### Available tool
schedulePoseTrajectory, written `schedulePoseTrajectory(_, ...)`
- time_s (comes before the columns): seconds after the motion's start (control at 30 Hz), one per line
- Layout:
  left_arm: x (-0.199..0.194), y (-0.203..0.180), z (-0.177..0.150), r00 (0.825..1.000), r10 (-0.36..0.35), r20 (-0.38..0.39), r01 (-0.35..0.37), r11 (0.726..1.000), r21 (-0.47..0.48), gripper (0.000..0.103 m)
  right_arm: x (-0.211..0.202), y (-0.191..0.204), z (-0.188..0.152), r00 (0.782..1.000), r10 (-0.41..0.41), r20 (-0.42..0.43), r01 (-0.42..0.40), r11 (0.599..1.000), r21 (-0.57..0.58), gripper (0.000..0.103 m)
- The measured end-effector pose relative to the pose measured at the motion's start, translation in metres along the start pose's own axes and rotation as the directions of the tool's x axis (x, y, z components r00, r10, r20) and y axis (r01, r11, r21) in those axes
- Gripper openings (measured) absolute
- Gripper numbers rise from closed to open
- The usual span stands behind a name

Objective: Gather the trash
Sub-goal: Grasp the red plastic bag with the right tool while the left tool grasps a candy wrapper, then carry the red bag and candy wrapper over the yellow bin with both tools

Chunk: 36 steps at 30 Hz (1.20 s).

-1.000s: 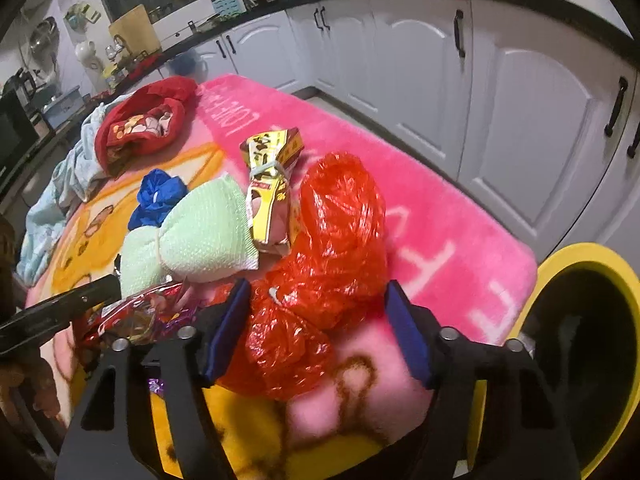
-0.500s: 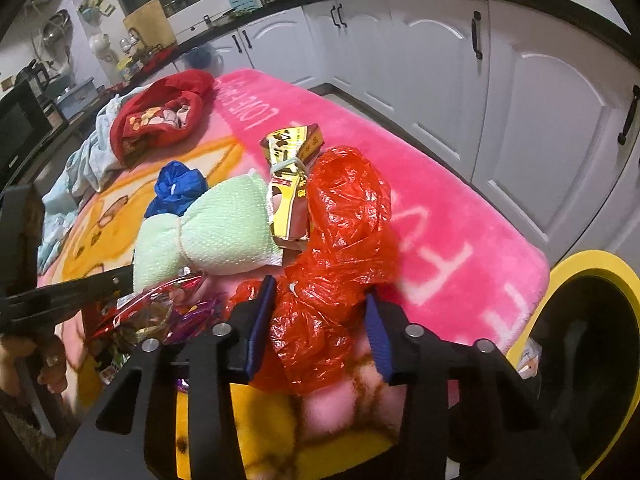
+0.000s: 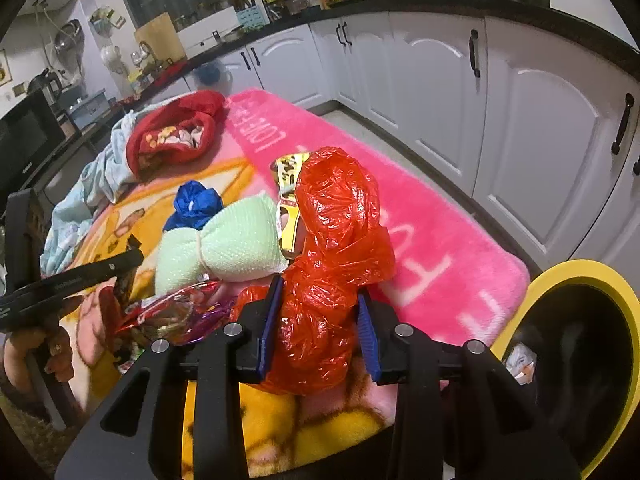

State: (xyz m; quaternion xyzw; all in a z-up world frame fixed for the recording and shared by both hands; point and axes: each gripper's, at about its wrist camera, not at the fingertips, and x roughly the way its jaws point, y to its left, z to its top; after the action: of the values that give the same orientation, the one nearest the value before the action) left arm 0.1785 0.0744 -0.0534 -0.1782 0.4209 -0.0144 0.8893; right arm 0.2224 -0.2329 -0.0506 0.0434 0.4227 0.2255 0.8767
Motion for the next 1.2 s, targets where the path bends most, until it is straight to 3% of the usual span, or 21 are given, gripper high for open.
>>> schedulePoseTrajectory(0.37, -0.04, -0.036, 0.001, 0.993, -0.036, 0.112, 0.027, 0.997, 0.077, 0.012, -0.04, 0.0, 0.004, 0.997, 0.016, 0.07, -0.015, 1.0, -0.017, 0.033)
schedulePoseTrajectory(0.7, -0.044, -0.082, 0.004, 0.987, -0.095, 0.132, 0.074, 0.985, 0.153, 0.012, -0.084, -0.019, 0.005, 0.988, -0.015, 0.156, 0.018, 1.0, -0.014, 0.033)
schedulePoseTrajectory(1.2, -0.037, -0.162, -0.005, 0.97, -0.204, 0.13, 0.162, 0.947, 0.278, 0.012, -0.134, -0.045, -0.006, 0.96, -0.097, 0.261, 0.101, 0.995, 0.0, 0.033)
